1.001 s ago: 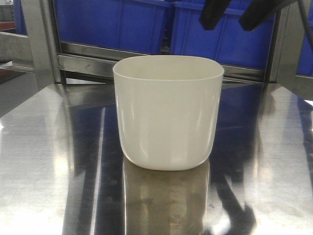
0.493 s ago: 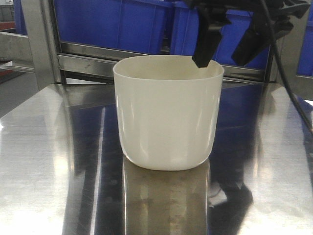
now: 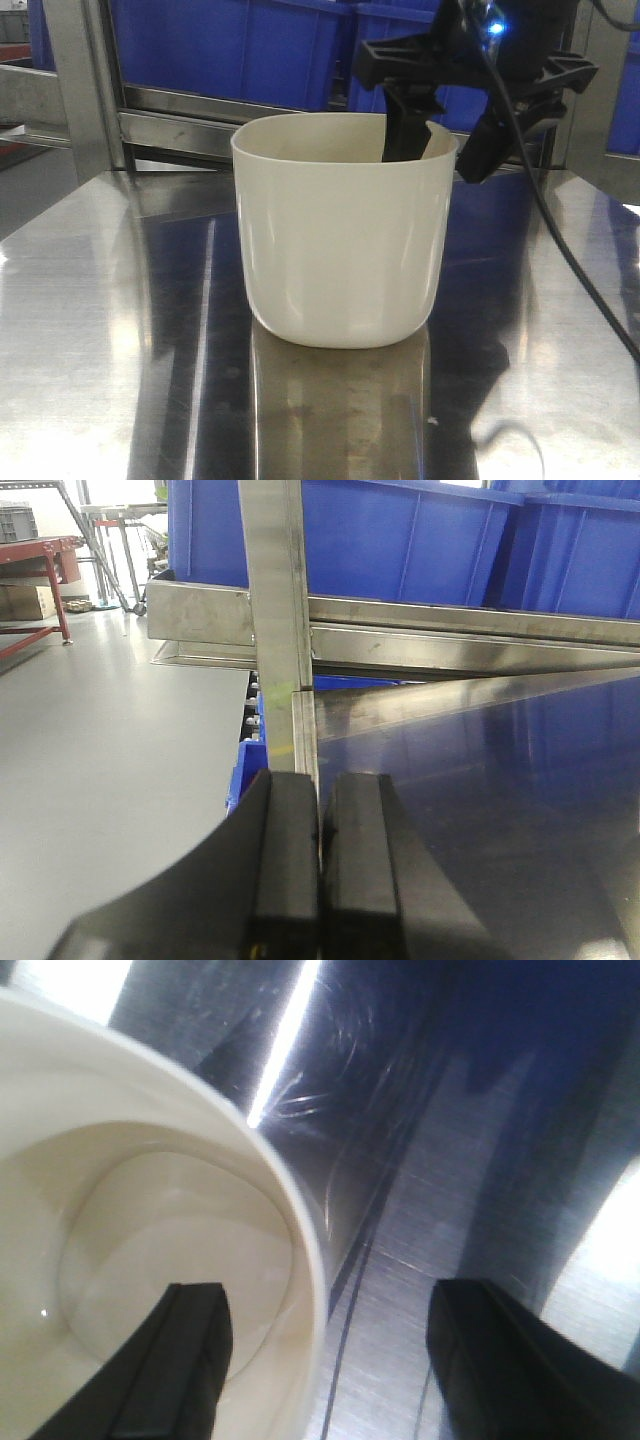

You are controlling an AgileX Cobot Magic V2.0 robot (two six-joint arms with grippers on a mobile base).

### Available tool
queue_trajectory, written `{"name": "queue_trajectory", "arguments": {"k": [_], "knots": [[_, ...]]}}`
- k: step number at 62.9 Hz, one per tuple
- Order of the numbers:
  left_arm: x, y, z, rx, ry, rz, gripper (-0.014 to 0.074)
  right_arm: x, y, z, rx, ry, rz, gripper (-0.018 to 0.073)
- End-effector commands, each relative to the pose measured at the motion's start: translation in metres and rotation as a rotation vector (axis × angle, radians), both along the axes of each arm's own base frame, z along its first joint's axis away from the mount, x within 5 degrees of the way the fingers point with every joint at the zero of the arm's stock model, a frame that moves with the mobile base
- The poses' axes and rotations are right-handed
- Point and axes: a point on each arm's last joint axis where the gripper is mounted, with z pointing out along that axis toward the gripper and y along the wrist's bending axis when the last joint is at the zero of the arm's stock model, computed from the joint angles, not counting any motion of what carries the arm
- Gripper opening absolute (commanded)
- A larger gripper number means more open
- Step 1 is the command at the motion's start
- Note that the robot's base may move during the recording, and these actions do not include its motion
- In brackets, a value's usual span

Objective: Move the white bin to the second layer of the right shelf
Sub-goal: 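Lower the right gripper into the white bin's rim, then close the right gripper on the bin rim and lift it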

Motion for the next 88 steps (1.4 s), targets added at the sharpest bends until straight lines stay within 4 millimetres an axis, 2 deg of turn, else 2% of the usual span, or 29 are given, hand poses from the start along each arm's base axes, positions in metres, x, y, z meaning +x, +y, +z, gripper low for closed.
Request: {"name": "queue_trajectory", "arguments": {"k": [1,17,22,27,36,37,41,49,57,67,71,79,88], "knots": [[0.000,0.000,-0.004,-0.019,-0.059,0.002,0.0085,0.003,0.002,0.022,0.055,-0.097,0.000,0.0538],[0.000,0.000,-0.004,-0.019,-0.059,0.002,0.0085,0.009,0.006,0.007,0.047,-0.053,-0.005,0.0536],[0.000,0.000,-0.004,-0.019,-0.059,0.002,0.0085,0.009,0.007,0.006,0.052,-0.048,-0.007,0.0494],[0.000,0.000,-0.004,-0.019,-0.059,0.002,0.0085,0.010,0.007,0.007,0.059,-0.054,-0.008,0.0392],[0.000,0.000,-0.004,-0.019,-0.059,0.002,0.0085,0.012,0.009,0.019,0.081,-0.096,-0.009,0.0045],[0.000,0.000,-0.004,-0.019,-0.059,0.002,0.0085,0.013,0.009,0.021,0.086,-0.104,-0.009,0.0032],[0.000,0.000,-0.004,-0.019,-0.059,0.002,0.0085,0.014,0.009,0.032,0.106,-0.149,-0.008,0.0071],[0.000,0.000,-0.004,-0.019,-0.059,0.002,0.0085,0.012,0.006,0.064,0.148,-0.280,-0.003,0.0057],[0.000,0.000,-0.004,-0.019,-0.059,0.002,0.0085,0.000,-0.006,0.098,0.162,-0.446,0.009,0.0057],[0.000,0.000,-0.004,-0.019,-0.059,0.002,0.0085,-0.025,-0.034,0.143,0.159,-0.629,-0.005,0.0057],[0.000,0.000,-0.004,-0.019,-0.059,0.002,0.0085,-0.035,-0.046,0.154,0.172,-0.678,-0.027,0.0057],[0.000,0.000,-0.004,-0.019,-0.059,0.002,0.0085,-0.057,-0.073,0.167,0.199,-0.779,-0.081,0.0057],[0.000,0.000,-0.004,-0.019,-0.059,0.002,0.0085,-0.089,-0.105,0.161,0.208,-0.878,-0.150,0.0057]]}}
